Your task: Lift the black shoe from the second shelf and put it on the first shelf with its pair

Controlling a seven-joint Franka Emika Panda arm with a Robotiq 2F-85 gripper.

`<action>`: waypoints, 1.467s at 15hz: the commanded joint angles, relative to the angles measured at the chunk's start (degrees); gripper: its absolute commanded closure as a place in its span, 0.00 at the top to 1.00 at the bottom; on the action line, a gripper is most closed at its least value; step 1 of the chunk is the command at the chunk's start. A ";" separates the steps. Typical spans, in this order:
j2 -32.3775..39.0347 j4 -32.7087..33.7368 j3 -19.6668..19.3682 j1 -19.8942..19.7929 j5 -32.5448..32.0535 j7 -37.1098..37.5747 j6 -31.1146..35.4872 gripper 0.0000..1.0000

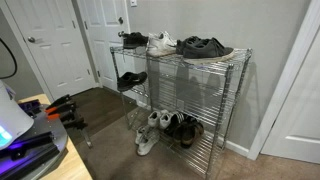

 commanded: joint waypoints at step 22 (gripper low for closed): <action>27.68 -3.07 13.93 4.82 -2.36 34.85 33.66 1.00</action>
